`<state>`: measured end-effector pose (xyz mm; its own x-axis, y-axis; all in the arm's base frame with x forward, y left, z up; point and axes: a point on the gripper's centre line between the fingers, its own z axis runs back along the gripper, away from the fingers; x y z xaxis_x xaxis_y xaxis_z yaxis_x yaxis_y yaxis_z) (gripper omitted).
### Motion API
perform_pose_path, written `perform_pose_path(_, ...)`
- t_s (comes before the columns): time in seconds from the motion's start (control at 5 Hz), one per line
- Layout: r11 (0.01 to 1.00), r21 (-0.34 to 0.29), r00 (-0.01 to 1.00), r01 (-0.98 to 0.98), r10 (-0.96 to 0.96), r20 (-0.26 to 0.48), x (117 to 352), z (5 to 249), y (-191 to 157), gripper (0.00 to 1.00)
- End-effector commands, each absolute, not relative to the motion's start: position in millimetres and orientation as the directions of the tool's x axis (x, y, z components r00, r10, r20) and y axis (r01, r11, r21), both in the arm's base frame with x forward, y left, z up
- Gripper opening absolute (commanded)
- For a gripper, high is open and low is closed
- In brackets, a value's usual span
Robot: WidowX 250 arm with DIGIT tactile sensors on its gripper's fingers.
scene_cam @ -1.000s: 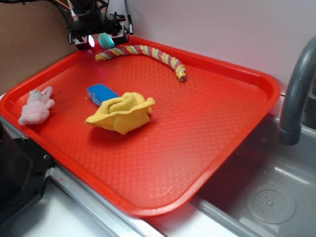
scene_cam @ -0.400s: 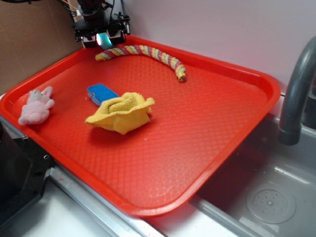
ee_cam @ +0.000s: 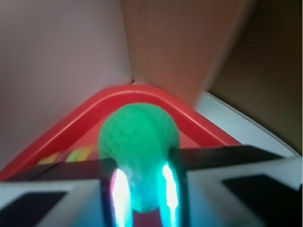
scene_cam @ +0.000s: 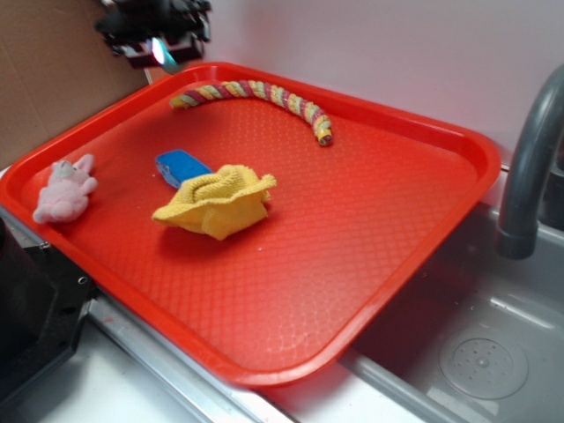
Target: Grab the green ball.
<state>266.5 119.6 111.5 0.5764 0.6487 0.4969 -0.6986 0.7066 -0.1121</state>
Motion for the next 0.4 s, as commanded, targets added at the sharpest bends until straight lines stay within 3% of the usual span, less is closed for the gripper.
perform_pose_path(0.0, 0.802, -0.269, 0.749, -0.533, 0.595, 0.290, 239.6, 180.7, 107.7, 0.00)
perform_pose_path(0.2, 0.843, -0.261, 0.834, -0.470, 0.521, 0.180, 239.1, 181.4, 115.3, 0.00)
